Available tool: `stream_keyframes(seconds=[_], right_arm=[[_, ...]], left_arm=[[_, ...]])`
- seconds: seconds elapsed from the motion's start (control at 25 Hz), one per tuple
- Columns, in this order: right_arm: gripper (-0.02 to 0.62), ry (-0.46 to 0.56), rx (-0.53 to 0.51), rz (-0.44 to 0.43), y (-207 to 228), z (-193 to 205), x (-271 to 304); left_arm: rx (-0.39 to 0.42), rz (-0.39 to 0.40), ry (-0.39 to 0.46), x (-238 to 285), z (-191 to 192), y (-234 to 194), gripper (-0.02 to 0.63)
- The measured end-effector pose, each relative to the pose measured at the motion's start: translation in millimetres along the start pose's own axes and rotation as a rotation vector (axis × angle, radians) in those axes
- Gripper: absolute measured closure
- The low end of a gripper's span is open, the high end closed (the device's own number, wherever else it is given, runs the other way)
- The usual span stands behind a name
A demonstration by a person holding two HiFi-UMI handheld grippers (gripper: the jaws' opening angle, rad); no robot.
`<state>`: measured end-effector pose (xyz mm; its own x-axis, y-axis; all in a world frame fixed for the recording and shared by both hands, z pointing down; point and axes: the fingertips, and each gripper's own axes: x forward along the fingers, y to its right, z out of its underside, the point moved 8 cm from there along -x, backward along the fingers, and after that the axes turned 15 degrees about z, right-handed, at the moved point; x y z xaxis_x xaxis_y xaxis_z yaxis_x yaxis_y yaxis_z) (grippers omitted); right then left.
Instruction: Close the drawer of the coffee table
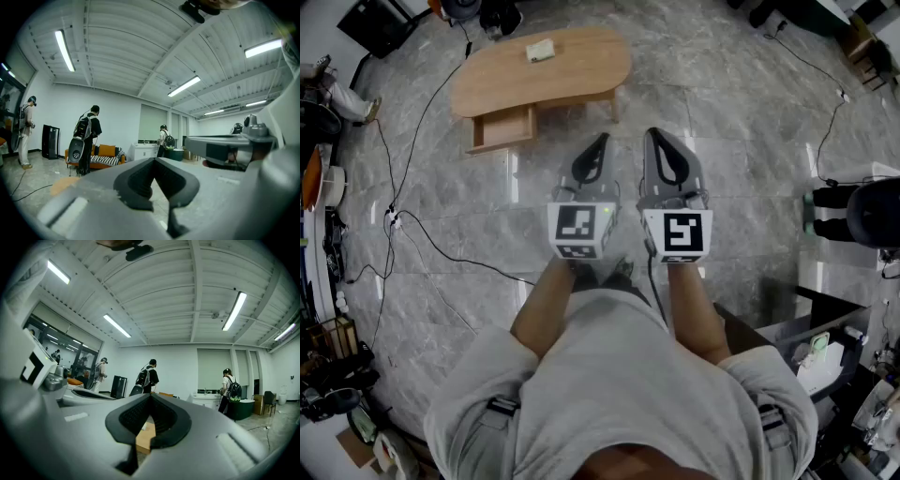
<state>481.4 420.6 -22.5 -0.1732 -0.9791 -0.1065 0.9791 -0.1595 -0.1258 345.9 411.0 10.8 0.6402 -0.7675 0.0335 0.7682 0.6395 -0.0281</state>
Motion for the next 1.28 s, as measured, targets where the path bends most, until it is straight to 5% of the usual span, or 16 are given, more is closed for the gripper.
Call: stream_keyframes(seconds=[0.52, 0.92, 1.28], right_arm=[[0.589, -0.023, 0.025, -0.066, -14, 19, 5], [0.588, -0.018, 0.015, -0.104, -46, 17, 58], [0.588, -0.027, 0.02, -0.173, -119, 20, 133]], left_arm=[[-0.05, -0.092, -0.031, -19, 16, -8, 0.586], [-0.067, -0.143, 0.008, -16, 11, -68, 0.584], [-0.083, -0.201, 0.006, -25, 16, -167, 0.584]])
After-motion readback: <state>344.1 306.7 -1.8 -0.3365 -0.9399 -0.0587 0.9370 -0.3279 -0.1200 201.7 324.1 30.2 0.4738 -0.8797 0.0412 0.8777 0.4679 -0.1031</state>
